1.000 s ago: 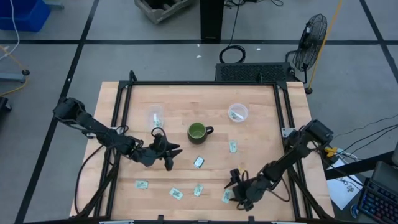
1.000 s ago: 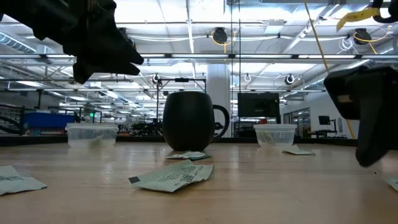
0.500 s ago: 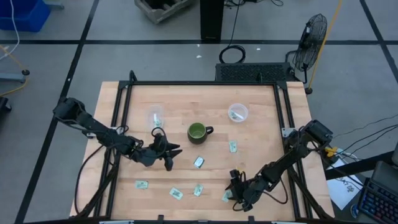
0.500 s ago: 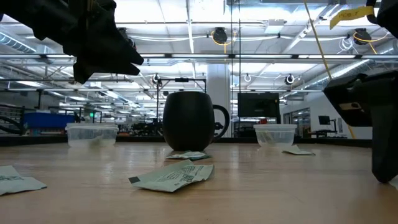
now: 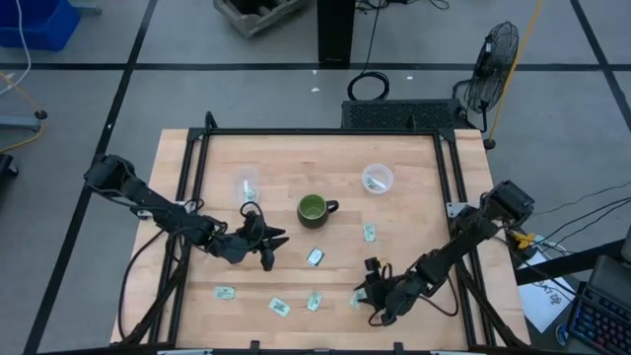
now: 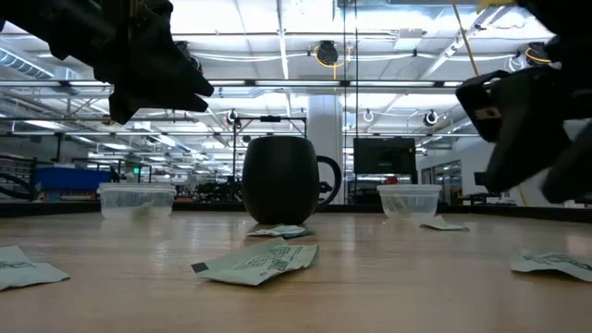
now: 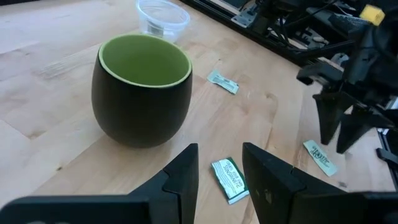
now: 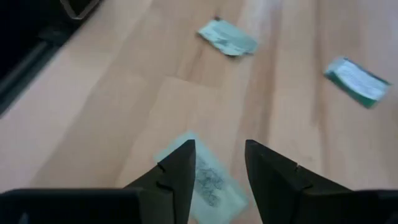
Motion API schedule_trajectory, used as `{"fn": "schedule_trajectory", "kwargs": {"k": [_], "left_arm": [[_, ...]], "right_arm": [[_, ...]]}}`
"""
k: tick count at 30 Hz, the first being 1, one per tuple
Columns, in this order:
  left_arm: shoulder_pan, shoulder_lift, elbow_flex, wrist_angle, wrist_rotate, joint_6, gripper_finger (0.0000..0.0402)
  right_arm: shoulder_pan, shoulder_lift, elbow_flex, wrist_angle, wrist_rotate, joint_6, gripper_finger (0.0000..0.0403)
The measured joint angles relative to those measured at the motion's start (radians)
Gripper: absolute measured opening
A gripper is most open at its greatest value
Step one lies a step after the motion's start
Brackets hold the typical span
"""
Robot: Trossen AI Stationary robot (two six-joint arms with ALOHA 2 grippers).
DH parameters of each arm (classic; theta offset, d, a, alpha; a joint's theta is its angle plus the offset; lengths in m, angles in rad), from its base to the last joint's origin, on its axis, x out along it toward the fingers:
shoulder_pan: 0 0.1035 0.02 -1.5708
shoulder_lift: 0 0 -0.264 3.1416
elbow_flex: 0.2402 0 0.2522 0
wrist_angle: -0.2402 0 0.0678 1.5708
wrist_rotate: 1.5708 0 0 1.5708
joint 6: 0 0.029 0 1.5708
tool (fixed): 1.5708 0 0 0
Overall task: Pick and place items into bin
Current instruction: Put the green stevia packet into the right transparent bin
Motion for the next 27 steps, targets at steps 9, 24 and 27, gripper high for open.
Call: {"fn": "schedule_trajectory", "kwargs": {"k": [9, 24, 27], "left_arm": [[0.0, 0.0, 0.0, -0.001, 0.008, 0.002, 0.0129], [0.0, 0.0, 0.0, -0.001, 0.002, 0.004, 0.0129], [0.0, 0.0, 0.0, -0.001, 0.001, 0.004, 0.0129]], "right_arm": [[0.019, 0.012, 0.001, -0.005, -0.14, 0.104, 0.0135], [0.005, 0.136, 0.004, 0.025, -0.056, 0.174, 0.0209], [0.005, 0.139, 0.005, 0.025, -0.062, 0.174, 0.0176]]}}
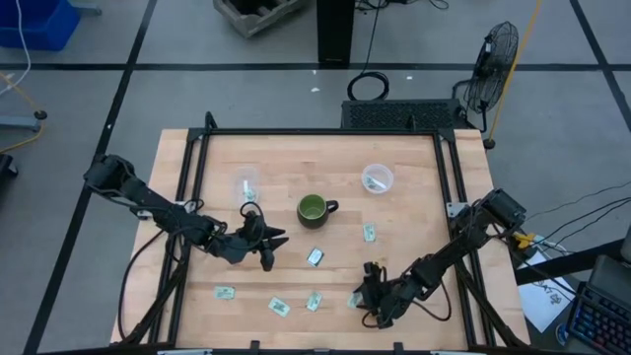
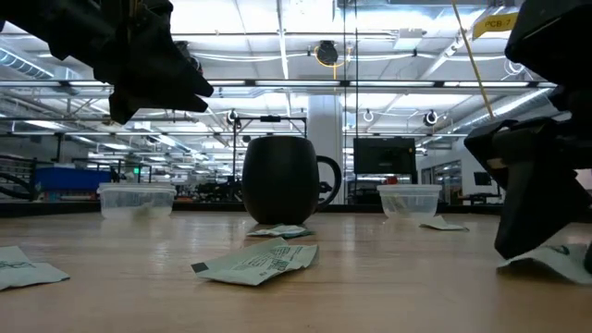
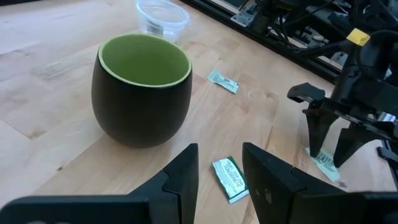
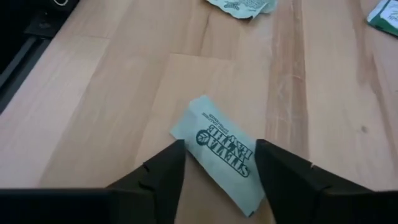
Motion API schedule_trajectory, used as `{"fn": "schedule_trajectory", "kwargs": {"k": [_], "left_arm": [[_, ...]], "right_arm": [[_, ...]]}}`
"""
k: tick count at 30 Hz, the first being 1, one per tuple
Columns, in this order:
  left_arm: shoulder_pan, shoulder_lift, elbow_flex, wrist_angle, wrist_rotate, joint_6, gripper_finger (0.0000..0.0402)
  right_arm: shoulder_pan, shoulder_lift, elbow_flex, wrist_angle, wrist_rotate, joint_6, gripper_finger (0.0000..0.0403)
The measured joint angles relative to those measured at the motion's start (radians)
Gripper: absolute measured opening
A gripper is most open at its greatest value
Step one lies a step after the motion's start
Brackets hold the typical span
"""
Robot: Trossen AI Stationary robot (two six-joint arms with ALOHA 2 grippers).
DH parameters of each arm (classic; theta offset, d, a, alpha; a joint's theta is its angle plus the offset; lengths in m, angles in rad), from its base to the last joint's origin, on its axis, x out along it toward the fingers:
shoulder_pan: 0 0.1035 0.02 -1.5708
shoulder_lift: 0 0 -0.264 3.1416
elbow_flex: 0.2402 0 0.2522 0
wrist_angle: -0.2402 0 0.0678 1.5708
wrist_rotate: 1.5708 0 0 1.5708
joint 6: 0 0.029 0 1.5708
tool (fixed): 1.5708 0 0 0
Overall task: Pick and place items into bin
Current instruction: Put the green stevia packet into the right transparent bin
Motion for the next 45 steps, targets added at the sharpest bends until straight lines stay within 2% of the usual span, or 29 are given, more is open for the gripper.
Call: {"fn": "schedule_trajectory", "kwargs": {"k": [5, 10, 14, 20, 24, 30, 33, 40, 45], "left_arm": [[0.0, 0.0, 0.0, 0.0, -0.001, 0.0, 0.0129], [0.0, 0.0, 0.0, -0.001, -0.001, 0.0, 0.0129], [0.0, 0.0, 0.0, -0.002, -0.002, 0.0, 0.0129], [0.0, 0.0, 0.0, -0.007, -0.002, -0.001, 0.0129], [0.0, 0.0, 0.0, -0.007, -0.002, -0.001, 0.0129], [0.0, 0.0, 0.0, -0.006, -0.002, -0.006, 0.0129], [0.0, 0.0, 0.0, -0.004, -0.003, -0.006, 0.0129], [0.0, 0.0, 0.0, -0.003, -0.003, -0.005, 0.0129], [0.0, 0.0, 0.0, 0.0, -0.003, -0.005, 0.0129]], "right_arm": [[0.0, -0.007, -0.001, 0.004, 0.018, -0.033, 0.0123], [-0.019, -0.03, -0.004, 0.015, 0.031, -0.099, 0.0087], [-0.039, -0.072, -0.009, 0.002, 0.057, -0.17, 0.0075], [-0.069, -0.177, -0.006, -0.058, 0.15, -0.251, 0.0075], [-0.091, -0.282, -0.005, -0.18, 0.276, -0.25, 0.0073], [-0.127, -0.456, -0.005, -0.434, 0.553, -0.117, 0.0072], [-0.169, -0.533, -0.005, -0.481, 0.621, -0.088, 0.007], [-0.364, -0.62, -0.005, -0.543, 0.611, -0.079, 0.0063], [-0.566, -0.633, -0.005, -0.647, 0.484, -0.022, 0.0062]]}}
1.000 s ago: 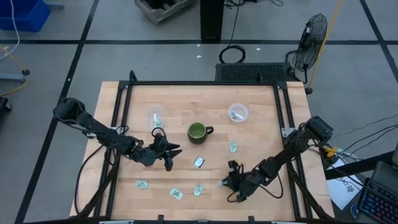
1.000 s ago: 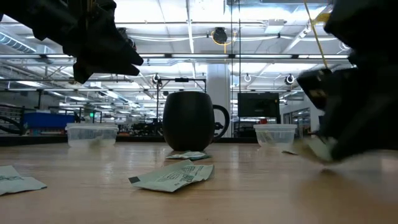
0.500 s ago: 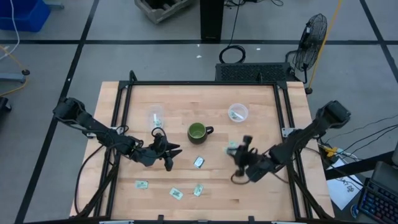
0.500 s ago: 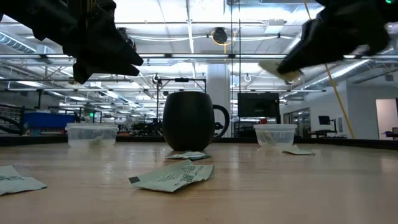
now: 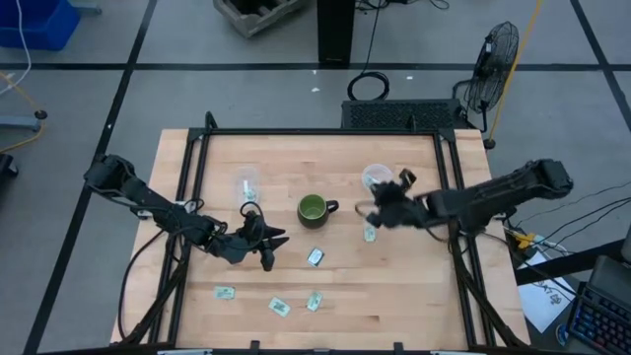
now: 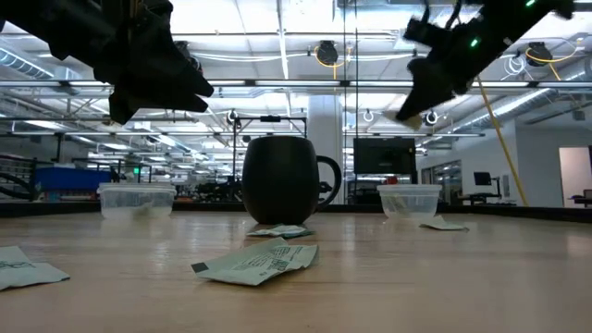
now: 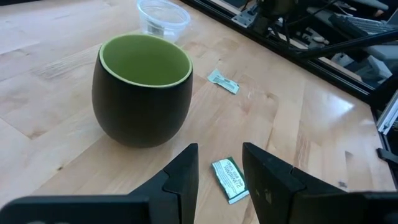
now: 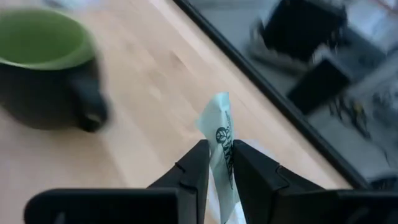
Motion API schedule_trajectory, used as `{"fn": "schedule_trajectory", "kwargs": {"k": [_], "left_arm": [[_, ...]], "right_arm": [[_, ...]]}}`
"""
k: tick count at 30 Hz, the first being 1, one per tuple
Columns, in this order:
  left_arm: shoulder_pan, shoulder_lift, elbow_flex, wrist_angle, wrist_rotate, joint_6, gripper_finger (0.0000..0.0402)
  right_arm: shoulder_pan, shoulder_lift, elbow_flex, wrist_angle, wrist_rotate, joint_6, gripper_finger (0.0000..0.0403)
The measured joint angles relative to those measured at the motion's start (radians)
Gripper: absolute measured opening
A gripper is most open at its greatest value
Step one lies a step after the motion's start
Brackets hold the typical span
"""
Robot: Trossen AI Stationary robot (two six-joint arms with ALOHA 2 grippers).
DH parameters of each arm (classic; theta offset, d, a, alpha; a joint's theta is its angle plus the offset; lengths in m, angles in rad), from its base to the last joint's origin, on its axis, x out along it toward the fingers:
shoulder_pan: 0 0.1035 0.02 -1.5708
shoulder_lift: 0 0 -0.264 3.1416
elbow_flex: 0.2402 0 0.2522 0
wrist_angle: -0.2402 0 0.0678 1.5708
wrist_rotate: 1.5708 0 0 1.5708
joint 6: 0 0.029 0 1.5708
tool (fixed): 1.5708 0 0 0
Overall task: Pick and place items into bin
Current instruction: Put the green stevia packet into the right transparent bin
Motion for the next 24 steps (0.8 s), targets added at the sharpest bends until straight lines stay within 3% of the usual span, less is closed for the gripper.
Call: {"fn": "schedule_trajectory", "kwargs": {"k": [6, 15, 24], "left_arm": [[0.0, 0.0, 0.0, 0.0, 0.0, 0.0, 0.0129], [0.0, 0.0, 0.0, 0.001, 0.0, 0.0, 0.0129], [0.0, 0.0, 0.0, 0.002, 0.0, -0.002, 0.0129]], "right_arm": [[-0.217, 0.01, 0.0, -0.008, -0.195, -0.043, 0.0053], [-0.433, 0.053, 0.002, 0.01, -0.51, -0.08, 0.0036], [-0.508, 0.18, 0.002, -0.004, -0.548, -0.088, 0.0037]]}}
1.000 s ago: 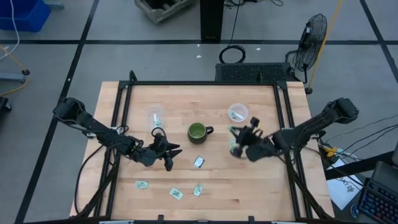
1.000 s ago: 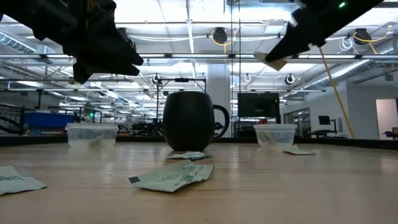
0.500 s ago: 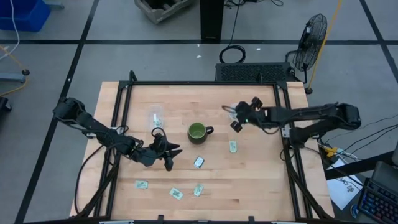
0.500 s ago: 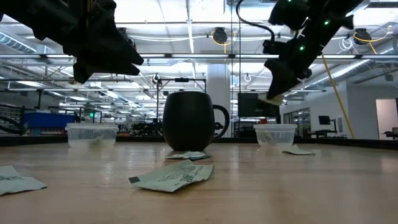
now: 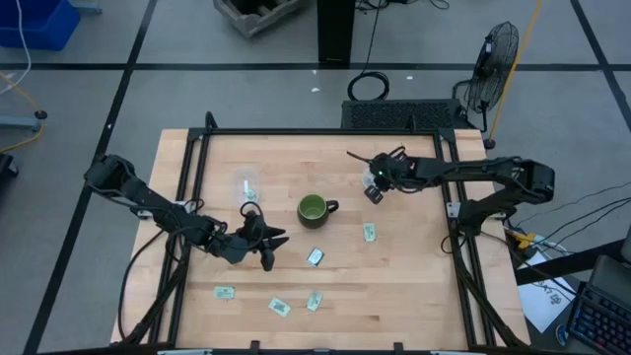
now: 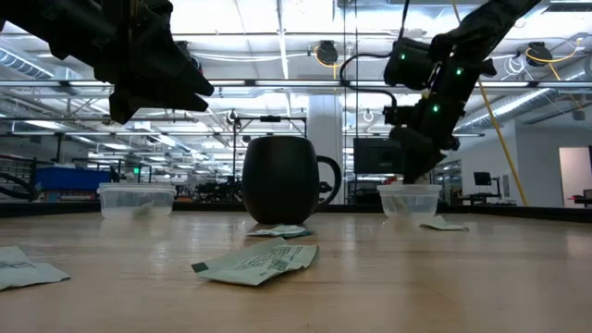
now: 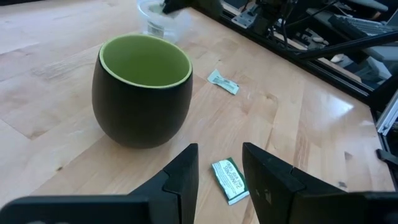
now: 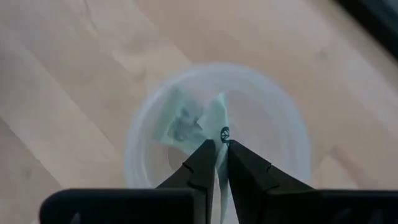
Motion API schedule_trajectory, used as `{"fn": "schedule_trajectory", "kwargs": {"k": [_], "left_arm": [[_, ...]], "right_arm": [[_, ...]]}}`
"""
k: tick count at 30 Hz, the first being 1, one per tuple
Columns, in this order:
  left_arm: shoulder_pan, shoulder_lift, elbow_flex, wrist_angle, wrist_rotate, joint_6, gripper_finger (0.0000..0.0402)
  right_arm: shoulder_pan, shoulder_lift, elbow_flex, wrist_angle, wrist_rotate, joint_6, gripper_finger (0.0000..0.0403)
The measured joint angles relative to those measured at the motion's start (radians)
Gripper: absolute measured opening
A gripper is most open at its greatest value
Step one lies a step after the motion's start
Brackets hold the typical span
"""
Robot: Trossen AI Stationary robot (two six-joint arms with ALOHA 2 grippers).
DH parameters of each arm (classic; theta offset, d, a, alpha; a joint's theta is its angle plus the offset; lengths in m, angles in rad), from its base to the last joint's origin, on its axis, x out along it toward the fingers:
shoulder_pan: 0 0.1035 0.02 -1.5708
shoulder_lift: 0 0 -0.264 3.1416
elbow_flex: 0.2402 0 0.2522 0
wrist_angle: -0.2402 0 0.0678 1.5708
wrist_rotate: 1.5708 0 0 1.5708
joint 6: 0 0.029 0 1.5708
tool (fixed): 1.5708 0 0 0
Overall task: Pick and place items into bin
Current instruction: Put the green stevia packet into the right transparent bin
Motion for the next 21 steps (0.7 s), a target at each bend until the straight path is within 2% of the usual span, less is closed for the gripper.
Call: {"fn": "schedule_trajectory", "kwargs": {"k": [3, 7, 14, 21], "left_arm": [[0.001, 0.0, 0.0, -0.001, 0.0, 0.0, 0.0129], [0.001, 0.0, 0.0, -0.001, 0.0, 0.0, 0.0129], [0.001, 0.0, 0.0, -0.001, 0.0, 0.001, 0.0129], [0.001, 0.0, 0.0, -0.002, -0.001, 0.006, 0.0129]], "right_arm": [[0.0, 0.038, 0.0, 0.006, 0.002, -0.008, 0.0055], [0.0, 0.054, 0.0, 0.031, 0.004, -0.021, 0.0099], [0.018, -0.026, 0.0, 0.043, -0.001, -0.039, 0.0188], [0.157, -0.137, -0.001, 0.038, -0.154, -0.097, 0.0207]]}}
